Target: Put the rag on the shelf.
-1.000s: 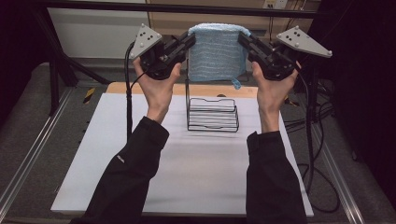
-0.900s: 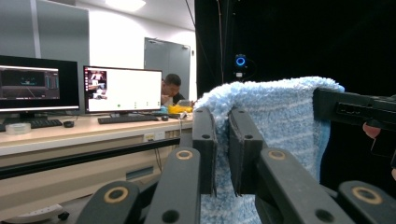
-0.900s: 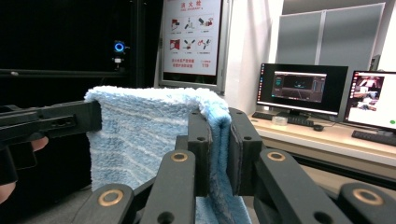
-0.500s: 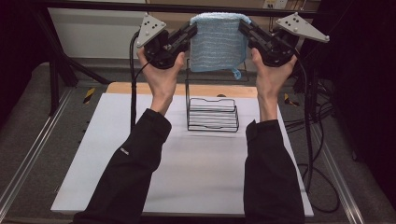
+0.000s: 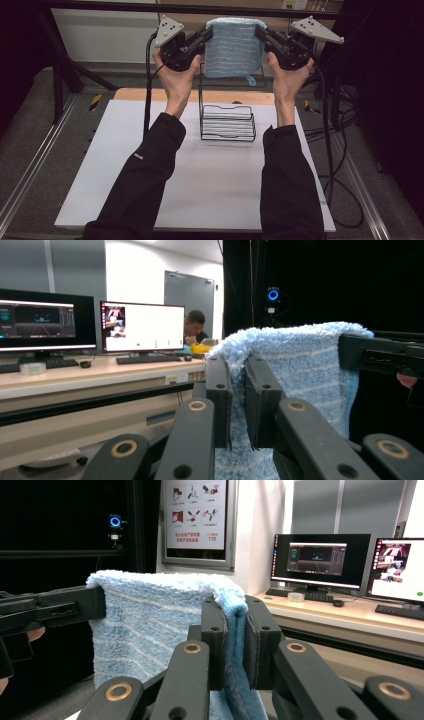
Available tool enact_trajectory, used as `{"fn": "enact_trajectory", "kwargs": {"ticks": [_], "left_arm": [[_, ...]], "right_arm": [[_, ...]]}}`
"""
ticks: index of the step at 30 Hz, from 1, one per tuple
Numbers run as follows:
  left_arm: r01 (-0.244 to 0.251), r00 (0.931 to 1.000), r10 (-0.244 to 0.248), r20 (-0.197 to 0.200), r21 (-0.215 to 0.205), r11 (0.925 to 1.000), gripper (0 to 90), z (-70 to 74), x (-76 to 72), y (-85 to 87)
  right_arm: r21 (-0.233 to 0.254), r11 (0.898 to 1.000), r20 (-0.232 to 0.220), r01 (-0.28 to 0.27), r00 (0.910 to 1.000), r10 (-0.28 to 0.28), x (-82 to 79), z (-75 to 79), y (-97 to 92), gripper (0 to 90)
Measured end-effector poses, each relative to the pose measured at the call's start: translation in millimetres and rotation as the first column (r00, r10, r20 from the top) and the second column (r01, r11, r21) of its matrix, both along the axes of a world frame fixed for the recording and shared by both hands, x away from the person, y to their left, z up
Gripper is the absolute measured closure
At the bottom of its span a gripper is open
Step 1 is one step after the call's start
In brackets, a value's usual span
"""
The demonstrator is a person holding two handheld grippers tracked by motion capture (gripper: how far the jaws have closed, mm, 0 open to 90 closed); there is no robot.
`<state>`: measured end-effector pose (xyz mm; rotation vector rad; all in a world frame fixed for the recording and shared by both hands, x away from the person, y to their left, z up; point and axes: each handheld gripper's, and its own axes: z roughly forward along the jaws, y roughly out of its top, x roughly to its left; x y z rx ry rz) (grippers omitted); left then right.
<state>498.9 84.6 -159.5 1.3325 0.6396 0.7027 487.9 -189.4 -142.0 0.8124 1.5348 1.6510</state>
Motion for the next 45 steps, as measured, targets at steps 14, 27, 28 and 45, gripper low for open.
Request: {"fn": "enact_trajectory", "kwargs": {"ticks": [14, 27, 28, 45], "left_arm": [[0.019, 0.9988, -0.017, -0.046, 0.047, 0.9987, 81.9, -31.8, 8.2, 1.3], [0.047, 0.9936, -0.04, -0.105, 0.064, 0.9969, 81.9, -66.6, 10.5, 5.8], [0.044, 0.994, -0.036, -0.104, 0.072, 0.9965, 81.9, -68.9, 10.5, 6.3], [0.117, 0.9863, -0.102, -0.129, 0.117, 0.9861, 81.5, -83.1, -1.7, 6.8]], "right_arm": [[-0.018, 1.0, -0.06, -0.004, 0.9982, 0.003, 5.7, -29.7, -3.2, 81.5], [-0.049, 0.999, -0.113, -0.008, 0.9936, 0.002, 5.4, -60.2, -1.3, 81.4], [-0.05, 0.999, -0.118, -0.008, 0.9931, 0.002, 5.2, -62.7, -1.6, 81.5], [-0.056, 0.998, -0.16, -0.037, 0.9868, 0.027, -9.4, -86.0, -11.2, 81.0]]}}
